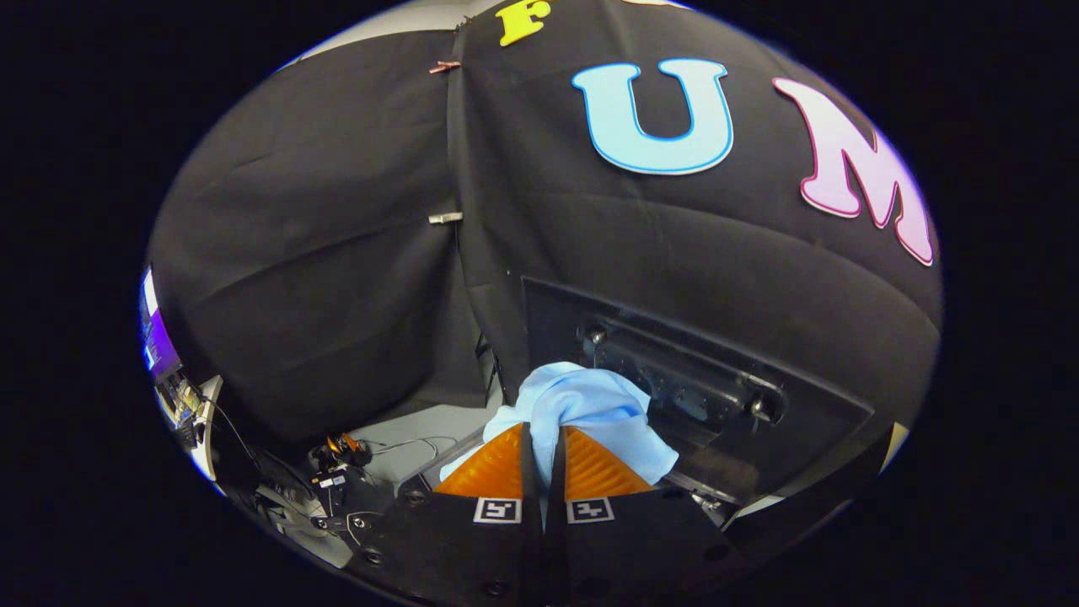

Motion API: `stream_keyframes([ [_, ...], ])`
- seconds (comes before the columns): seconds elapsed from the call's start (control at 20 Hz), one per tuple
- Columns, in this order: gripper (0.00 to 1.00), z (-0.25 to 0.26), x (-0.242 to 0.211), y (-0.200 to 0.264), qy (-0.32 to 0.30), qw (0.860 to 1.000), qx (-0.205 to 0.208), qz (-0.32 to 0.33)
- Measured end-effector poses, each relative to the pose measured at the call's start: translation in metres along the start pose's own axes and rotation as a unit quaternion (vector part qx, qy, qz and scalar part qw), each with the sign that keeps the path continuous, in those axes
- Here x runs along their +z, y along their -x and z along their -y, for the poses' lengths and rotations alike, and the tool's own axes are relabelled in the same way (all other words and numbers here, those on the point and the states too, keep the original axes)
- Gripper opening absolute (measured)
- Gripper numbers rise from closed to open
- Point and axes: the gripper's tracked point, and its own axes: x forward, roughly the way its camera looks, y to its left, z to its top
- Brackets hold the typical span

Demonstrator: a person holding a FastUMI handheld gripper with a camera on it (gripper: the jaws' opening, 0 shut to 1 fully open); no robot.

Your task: Put the clothes into the washing machine and then close the washing machine lid.

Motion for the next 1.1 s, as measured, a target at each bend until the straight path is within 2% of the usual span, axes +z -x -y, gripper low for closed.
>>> stream_keyframes([
  [0.5,0.06,-0.013,-0.041,-0.021,0.038,0.997,0.023,-0.07],
  [0.75,0.07,-0.011,-0.059,-0.022,0.051,0.993,0.006,-0.106],
  [1.05,0.07,-0.001,-0.079,-0.026,0.037,0.988,-0.005,-0.148],
  [1.1,0.12,0.001,-0.083,-0.026,0.035,0.987,-0.009,-0.155],
])
